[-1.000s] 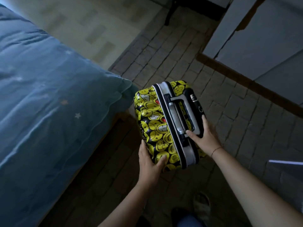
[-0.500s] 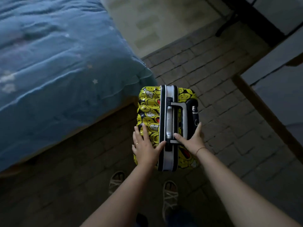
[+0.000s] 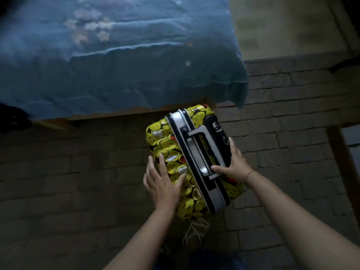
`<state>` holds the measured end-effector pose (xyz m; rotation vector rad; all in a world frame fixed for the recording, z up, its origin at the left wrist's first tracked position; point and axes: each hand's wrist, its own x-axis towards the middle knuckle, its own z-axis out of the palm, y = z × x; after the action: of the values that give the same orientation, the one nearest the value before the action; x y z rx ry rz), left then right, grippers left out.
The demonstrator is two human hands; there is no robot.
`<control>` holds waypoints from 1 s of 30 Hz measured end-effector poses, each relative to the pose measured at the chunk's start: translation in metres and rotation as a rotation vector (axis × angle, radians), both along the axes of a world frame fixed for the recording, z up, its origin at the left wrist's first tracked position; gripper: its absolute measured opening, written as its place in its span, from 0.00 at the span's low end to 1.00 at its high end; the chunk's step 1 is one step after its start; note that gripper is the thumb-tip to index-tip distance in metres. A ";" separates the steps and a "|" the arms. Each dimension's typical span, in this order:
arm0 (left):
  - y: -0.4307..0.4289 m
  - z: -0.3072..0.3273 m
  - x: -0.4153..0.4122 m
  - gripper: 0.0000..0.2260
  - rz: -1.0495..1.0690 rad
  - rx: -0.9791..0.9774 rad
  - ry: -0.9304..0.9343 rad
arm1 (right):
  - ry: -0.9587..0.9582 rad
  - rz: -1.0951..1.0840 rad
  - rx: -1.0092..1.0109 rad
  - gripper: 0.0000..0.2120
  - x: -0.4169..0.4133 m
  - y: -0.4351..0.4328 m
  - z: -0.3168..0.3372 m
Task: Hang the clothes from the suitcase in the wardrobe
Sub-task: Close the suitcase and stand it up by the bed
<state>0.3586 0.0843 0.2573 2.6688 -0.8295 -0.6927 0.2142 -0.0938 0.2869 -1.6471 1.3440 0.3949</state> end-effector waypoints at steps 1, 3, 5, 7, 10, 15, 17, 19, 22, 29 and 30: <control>0.009 -0.004 0.020 0.42 -0.065 -0.015 -0.069 | -0.004 0.063 0.003 0.54 0.014 0.003 0.000; 0.026 -0.011 0.062 0.42 -0.211 0.001 -0.168 | -0.007 0.215 0.004 0.54 0.046 0.007 -0.001; 0.042 -0.011 0.102 0.45 -0.317 0.069 -0.163 | -0.001 0.380 -0.017 0.52 0.084 0.010 -0.004; 0.066 -0.010 0.130 0.49 -0.327 0.162 -0.103 | 0.019 0.543 -0.048 0.51 0.126 0.020 -0.006; 0.117 -0.011 0.146 0.49 -0.158 0.208 -0.072 | 0.046 0.685 -0.137 0.47 0.186 0.058 -0.005; 0.184 -0.013 0.156 0.48 0.156 0.203 -0.046 | 0.044 0.400 -0.541 0.48 0.220 0.164 -0.002; 0.206 -0.013 0.163 0.48 0.254 0.193 -0.034 | 0.050 0.183 -0.534 0.52 0.211 0.202 -0.002; 0.227 -0.012 0.173 0.48 0.334 0.195 -0.013 | 0.094 0.045 -0.397 0.55 0.206 0.232 -0.006; 0.258 -0.009 0.190 0.48 0.439 0.170 0.052 | 0.106 0.022 -0.169 0.55 0.218 0.262 -0.014; 0.338 -0.004 0.235 0.54 0.586 0.056 0.080 | 0.064 0.262 -0.090 0.57 0.302 0.303 -0.010; 0.348 -0.003 0.240 0.54 0.614 0.057 0.076 | 0.062 0.305 -0.089 0.57 0.316 0.309 -0.009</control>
<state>0.5985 0.4318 0.2541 2.6988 0.0485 -0.6495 0.5304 0.2157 0.2775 -1.9361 1.1697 0.5761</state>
